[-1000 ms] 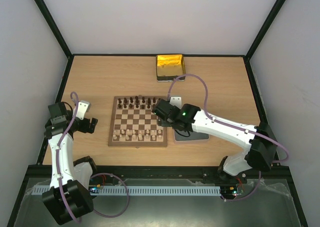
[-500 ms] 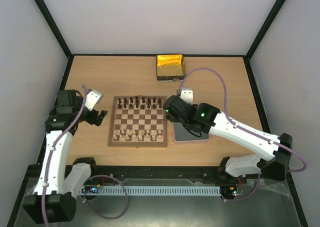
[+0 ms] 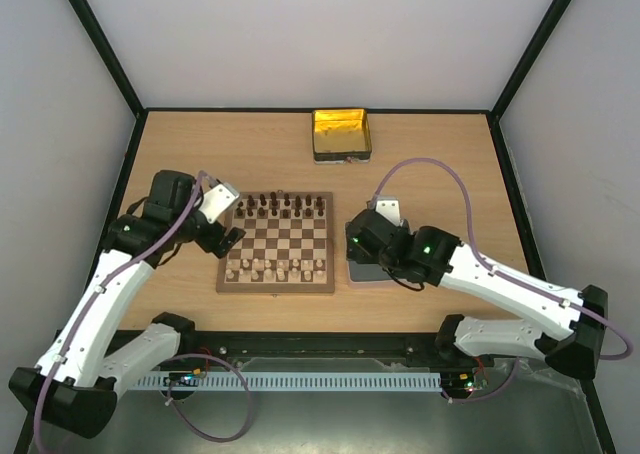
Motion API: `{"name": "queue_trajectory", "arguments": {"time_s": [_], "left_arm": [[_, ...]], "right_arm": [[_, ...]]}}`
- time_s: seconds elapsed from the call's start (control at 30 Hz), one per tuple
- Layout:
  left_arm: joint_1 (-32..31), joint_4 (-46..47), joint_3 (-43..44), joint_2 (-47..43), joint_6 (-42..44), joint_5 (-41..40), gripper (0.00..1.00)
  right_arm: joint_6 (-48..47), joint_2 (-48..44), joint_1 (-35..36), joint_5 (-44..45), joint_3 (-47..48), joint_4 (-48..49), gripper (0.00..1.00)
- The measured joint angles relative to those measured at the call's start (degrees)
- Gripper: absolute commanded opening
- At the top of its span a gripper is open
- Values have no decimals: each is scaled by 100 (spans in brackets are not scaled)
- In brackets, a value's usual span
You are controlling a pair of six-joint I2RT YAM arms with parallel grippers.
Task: Set up the chess pieces on the board
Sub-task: Reset both arms
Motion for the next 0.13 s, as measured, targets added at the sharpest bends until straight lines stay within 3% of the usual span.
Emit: {"name": "queue_trajectory", "arguments": {"time_s": [0.13], "left_arm": [[-48,-96,-28,2,0,9,99]], "right_arm": [[-59,-74,0,-83,-68,94,85]]}}
